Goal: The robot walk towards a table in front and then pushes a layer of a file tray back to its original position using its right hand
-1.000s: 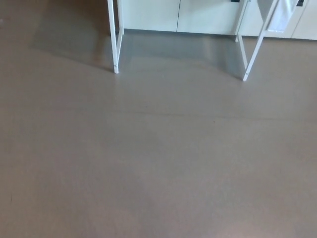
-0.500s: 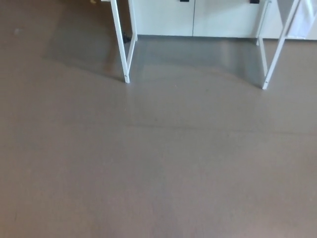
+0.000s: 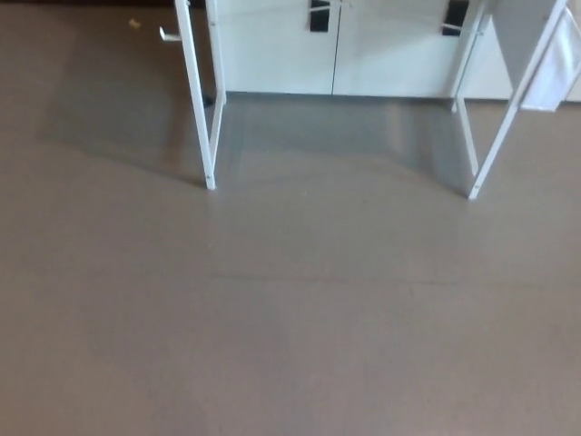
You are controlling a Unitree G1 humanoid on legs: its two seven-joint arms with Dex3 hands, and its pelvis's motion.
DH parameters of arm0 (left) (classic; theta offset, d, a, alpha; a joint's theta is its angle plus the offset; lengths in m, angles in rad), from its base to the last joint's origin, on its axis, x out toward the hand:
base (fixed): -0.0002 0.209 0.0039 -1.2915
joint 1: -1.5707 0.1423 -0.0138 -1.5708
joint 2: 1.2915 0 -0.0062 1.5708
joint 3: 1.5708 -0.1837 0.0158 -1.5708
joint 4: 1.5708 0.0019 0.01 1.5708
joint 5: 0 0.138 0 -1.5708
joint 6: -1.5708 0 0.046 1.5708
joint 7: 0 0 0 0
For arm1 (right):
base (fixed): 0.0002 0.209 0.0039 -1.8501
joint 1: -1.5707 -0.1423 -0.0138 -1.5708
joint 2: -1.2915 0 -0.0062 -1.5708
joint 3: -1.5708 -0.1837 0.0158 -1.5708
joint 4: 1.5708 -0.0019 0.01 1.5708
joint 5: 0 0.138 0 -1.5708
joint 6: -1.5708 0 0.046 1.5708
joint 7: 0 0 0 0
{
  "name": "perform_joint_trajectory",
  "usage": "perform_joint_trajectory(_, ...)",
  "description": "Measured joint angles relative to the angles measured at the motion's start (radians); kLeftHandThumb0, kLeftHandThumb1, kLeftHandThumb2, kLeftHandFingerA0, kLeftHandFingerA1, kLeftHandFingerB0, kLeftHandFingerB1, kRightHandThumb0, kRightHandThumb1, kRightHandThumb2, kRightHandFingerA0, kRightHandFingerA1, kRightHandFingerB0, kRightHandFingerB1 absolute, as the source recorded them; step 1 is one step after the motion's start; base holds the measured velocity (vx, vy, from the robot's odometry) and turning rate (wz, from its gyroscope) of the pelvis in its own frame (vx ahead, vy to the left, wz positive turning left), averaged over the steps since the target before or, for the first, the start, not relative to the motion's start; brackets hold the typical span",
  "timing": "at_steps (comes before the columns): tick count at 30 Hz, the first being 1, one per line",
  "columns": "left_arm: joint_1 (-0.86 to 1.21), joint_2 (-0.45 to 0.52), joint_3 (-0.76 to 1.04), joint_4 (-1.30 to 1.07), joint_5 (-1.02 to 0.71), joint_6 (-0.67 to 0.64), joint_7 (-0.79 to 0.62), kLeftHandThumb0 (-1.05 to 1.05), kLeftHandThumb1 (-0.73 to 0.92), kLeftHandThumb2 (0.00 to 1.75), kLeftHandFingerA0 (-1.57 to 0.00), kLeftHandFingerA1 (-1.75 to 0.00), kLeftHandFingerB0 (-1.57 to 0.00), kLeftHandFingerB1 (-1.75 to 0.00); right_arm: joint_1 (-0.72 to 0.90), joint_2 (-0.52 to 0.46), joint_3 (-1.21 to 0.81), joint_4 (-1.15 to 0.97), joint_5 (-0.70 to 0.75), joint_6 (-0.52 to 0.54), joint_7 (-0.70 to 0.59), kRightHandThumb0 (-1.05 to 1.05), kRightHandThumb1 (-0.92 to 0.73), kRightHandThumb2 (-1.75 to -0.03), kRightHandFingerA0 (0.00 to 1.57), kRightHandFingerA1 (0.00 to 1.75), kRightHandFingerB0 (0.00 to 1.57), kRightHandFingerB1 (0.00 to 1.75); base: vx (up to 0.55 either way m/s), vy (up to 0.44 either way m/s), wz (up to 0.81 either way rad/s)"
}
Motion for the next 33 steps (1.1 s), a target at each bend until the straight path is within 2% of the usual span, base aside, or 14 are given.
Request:
perform_joint_trajectory(2,0.003,0.001,-0.002,-0.003,0.003,0.000,0.001,-0.12,0.46,0.53,-0.41,-0.45,-0.42,-0.34,0.003,0.000,0.002,-0.002,0.000,0.001,0.000,-0.24,-0.50,-0.56,0.70,0.45,0.54,0.42,0.31,0.052,0.11)
perform_joint_trajectory(16,0.003,0.002,-0.012,0.007,0.015,-0.020,0.004,-0.19,0.44,0.56,-0.41,-0.45,-0.43,-0.36,-0.012,-0.008,0.011,-0.007,0.000,0.011,-0.001,-0.26,-0.51,-0.56,0.68,0.45,0.54,0.41,0.36,-0.118,0.08)
perform_joint_trajectory(18,0.004,0.002,-0.012,0.012,0.017,-0.022,0.005,-0.20,0.44,0.56,-0.40,-0.45,-0.42,-0.36,-0.012,-0.009,0.013,-0.007,-0.001,0.014,-0.001,-0.27,-0.51,-0.56,0.68,0.45,0.55,0.41,0.29,0.066,-0.16)
perform_joint_trajectory(19,0.005,0.002,-0.012,0.012,0.017,-0.022,0.005,-0.13,0.45,0.53,-0.40,-0.44,-0.41,-0.34,-0.011,-0.009,0.013,-0.007,-0.001,0.015,-0.001,-0.26,-0.52,-0.56,0.69,0.45,0.54,0.41,0.31,0.104,-0.26)
perform_joint_trajectory(20,0.005,0.003,-0.012,0.012,0.018,-0.022,0.005,-0.24,0.43,0.58,-0.41,-0.45,-0.42,-0.37,-0.010,-0.009,0.013,-0.006,-0.001,0.015,-0.001,-0.26,-0.51,-0.56,0.70,0.44,0.54,0.41,0.38,0.131,-0.24)
perform_joint_trajectory(21,0.006,0.003,-0.012,0.012,0.018,-0.023,0.004,-0.24,0.43,0.58,-0.41,-0.45,-0.42,-0.37,-0.010,-0.009,0.014,-0.006,-0.002,0.016,-0.001,-0.26,-0.51,-0.56,0.70,0.44,0.54,0.41,0.45,0.138,-0.23)
perform_joint_trajectory(30,0.000,0.012,-0.011,-0.013,0.021,-0.028,0.012,-0.10,0.46,0.53,-0.39,-0.44,-0.42,-0.35,-0.014,-0.006,0.023,-0.013,-0.016,0.021,-0.007,-0.25,-0.51,-0.56,0.72,0.45,0.54,0.40,0.39,0.168,-0.09)
perform_joint_trajectory(33,0.009,0.013,-0.010,-0.024,0.020,-0.029,0.011,-0.17,0.46,0.52,-0.43,-0.42,-0.43,-0.33,-0.014,-0.006,0.024,-0.016,-0.017,0.024,-0.009,-0.24,-0.52,-0.56,0.72,0.44,0.55,0.40,0.34,-0.012,0.16)
